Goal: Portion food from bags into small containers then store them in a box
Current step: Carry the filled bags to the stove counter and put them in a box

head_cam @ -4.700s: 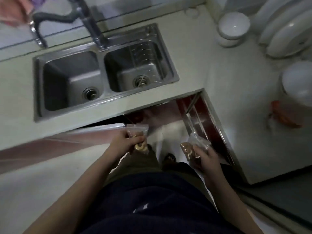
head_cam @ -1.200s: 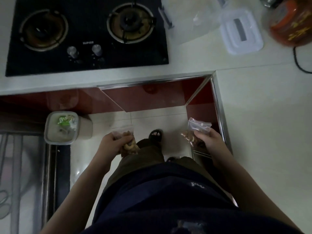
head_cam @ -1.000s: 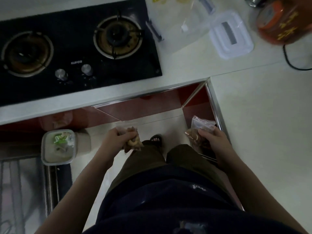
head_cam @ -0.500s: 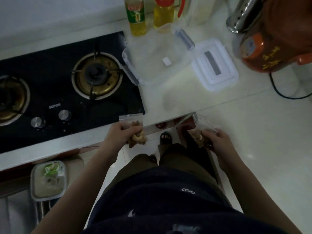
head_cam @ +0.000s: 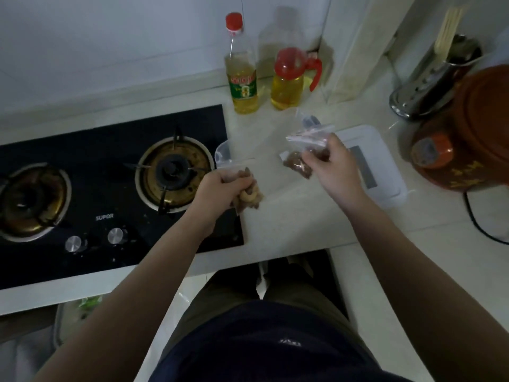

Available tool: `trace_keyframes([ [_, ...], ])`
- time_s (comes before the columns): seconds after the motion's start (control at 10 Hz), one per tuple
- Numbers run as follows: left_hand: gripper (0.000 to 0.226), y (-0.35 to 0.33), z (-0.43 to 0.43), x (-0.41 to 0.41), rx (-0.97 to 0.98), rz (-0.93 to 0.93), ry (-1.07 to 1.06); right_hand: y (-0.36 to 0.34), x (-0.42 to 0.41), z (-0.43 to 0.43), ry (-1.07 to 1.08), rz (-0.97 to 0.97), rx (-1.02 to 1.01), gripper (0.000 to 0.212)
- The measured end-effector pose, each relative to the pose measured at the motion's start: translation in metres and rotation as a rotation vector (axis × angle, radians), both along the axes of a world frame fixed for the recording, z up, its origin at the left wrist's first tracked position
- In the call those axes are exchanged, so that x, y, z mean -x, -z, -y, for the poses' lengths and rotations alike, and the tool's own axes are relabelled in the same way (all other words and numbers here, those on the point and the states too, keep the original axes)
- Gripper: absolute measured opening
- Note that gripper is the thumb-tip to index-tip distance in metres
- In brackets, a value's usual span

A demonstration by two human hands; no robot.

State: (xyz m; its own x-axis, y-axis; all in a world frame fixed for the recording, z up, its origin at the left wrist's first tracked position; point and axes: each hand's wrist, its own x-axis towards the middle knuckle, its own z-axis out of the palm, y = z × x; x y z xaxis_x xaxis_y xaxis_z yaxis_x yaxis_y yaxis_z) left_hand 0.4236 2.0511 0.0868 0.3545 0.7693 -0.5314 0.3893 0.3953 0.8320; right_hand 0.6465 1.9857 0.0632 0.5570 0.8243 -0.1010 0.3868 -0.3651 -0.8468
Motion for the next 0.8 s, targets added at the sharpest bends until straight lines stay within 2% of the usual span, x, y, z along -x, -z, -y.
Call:
trace_keyframes([
  [0.1,0.018,0.008,-0.019,-0.021,-0.055,-0.090,0.017,0.009,0.004,-0.040,-0.190,0.293,0.100,0.030],
  [0.2,0.027,0.022,-0.033,-0.043,-0.139,-0.212,0.070,0.020,0.010,-0.070,-0.382,0.359,0.331,0.032],
  [0.3,0.024,0.036,-0.042,-0.059,-0.212,-0.351,0.187,0.035,0.014,-0.089,-0.492,0.355,0.563,0.034],
  [0.4,0.028,0.051,-0.048,-0.070,-0.248,-0.469,0.333,0.053,0.011,-0.099,-0.570,0.333,0.723,0.023],
  [0.5,0.028,0.063,-0.051,-0.079,-0.176,-0.543,0.399,0.074,0.000,-0.097,-0.575,0.401,0.804,0.030],
  [0.6,0.032,0.070,-0.050,-0.083,-0.151,-0.637,0.387,0.071,-0.006,-0.081,-0.549,0.555,0.714,0.024],
  [0.7,0.037,0.070,-0.047,-0.083,-0.214,-0.679,0.417,0.063,-0.013,-0.071,-0.405,0.562,0.425,0.015],
  [0.8,0.041,0.060,-0.041,-0.077,-0.341,-0.692,0.460,0.050,-0.018,-0.039,-0.182,0.457,0.025,0.015],
])
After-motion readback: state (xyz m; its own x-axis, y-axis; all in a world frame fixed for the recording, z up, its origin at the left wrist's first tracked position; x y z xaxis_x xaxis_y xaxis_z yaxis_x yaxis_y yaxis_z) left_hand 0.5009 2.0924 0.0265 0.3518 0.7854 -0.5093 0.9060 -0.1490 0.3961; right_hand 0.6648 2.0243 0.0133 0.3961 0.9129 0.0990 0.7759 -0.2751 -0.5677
